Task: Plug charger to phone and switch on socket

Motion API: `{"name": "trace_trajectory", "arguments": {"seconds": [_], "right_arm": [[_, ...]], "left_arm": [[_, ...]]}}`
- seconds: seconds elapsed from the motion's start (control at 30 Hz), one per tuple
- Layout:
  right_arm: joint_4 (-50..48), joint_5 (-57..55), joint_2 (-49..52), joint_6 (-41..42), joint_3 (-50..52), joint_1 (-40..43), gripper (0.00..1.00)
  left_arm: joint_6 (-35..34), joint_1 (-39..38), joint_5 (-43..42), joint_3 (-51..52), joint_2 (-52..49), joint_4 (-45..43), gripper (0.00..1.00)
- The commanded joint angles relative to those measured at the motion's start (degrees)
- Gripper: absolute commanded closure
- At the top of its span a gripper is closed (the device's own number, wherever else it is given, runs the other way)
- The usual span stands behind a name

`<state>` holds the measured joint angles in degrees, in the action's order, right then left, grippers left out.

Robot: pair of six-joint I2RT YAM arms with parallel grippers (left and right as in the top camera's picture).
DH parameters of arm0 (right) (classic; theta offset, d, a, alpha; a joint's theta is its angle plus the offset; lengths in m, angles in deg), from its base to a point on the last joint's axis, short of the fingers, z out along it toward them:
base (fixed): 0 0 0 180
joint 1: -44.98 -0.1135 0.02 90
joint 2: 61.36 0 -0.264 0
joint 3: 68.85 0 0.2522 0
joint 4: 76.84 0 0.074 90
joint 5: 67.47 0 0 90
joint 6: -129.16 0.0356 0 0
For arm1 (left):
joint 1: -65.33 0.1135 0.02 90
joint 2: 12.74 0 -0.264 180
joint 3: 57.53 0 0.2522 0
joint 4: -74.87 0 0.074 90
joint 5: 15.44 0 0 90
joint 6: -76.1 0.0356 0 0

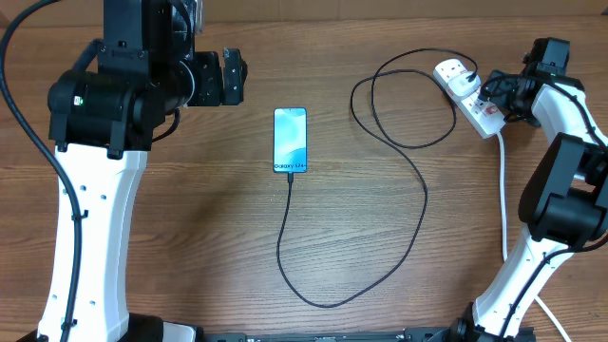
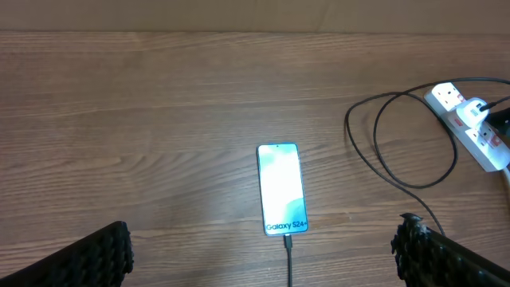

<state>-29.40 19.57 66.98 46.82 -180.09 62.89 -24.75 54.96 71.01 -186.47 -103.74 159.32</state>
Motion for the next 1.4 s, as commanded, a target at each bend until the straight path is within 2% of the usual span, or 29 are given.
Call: {"name": "trace_trajectory", "arguments": {"seconds": [0.0,0.73,1.37], "right_arm": [[-0.5,0.7,1.8,-0.3,0.1,0.1,0.0],[-1.4,9.2,3.4,-0.3,0.1,0.1,0.0],[-1.1,9.1,3.4,-0.1,0.0,0.2,0.0]], "left_arm": [[-1.0,0.2,0.8,0.0,-0.2,-0.2,0.0],[-1.0,0.2,0.8,0.0,-0.2,-0.2,0.0],[-1.0,0.2,0.8,0.0,-0.2,-0.2,0.0]]}}
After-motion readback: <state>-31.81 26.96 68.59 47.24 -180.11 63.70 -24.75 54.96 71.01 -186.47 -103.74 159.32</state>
